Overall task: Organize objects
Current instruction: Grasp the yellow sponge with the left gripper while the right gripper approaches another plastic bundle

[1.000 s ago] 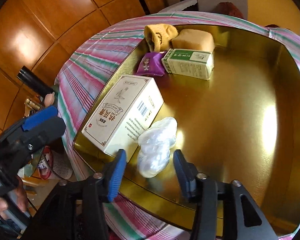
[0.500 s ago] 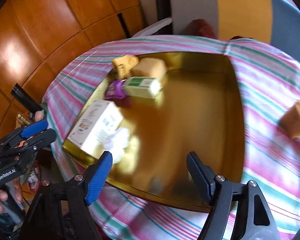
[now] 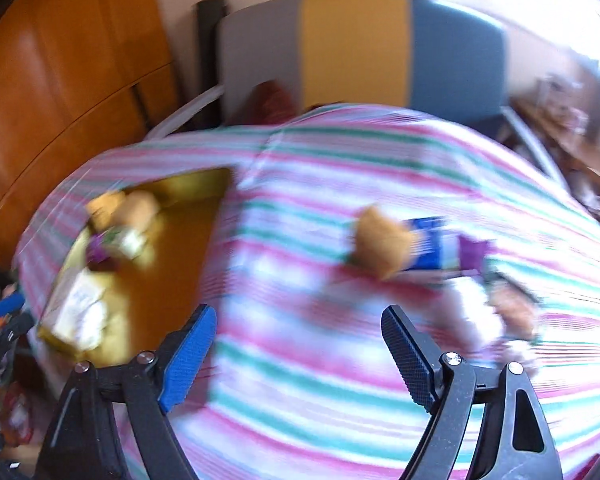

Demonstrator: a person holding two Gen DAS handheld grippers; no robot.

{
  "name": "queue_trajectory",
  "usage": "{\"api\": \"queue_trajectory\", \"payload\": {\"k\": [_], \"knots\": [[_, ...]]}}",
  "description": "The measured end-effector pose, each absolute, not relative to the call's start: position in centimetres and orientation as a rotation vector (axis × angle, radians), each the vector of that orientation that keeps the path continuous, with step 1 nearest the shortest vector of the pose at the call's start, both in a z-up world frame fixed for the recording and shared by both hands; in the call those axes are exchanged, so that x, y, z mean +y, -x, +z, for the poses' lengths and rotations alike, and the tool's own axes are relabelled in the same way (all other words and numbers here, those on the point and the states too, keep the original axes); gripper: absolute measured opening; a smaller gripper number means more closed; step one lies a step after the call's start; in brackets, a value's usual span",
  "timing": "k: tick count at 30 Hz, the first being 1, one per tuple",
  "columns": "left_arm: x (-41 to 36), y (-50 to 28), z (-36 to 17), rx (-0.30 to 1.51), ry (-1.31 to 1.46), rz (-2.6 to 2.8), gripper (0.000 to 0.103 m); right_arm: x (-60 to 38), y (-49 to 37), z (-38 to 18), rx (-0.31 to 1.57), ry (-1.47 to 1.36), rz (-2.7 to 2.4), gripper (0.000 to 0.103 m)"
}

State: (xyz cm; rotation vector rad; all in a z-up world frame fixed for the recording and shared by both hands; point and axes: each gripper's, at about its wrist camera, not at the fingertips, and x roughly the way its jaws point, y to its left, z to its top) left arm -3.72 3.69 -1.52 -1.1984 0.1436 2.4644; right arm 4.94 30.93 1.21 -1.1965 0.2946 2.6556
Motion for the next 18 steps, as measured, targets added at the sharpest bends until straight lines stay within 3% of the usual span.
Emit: {"api": "queue_trajectory", "payload": {"k": [5,8,15,18], "knots": [[7.6,4.0,-1.2,0.183,1.193,2.386,0.058,38.8,-7.4,0.3,0.372,1.008,2.436,0.086],[10.3,4.1,-1.0,0.206,1.183,2.347,0.058,42.6,-9.2,-0.7,0.57,0.957,2.274,0.086],[17.2,4.4,-0.8,0.249,1.17,2.214,0.055,44.1,-10.5,-0.1,0.695,0.877,2.251,0.088],[20.7,4.4,-0.7,0.307,1.139,2.184,0.069,43.8,-10.8,-0.2,0.721,0.88,2.255,0.09]]}}
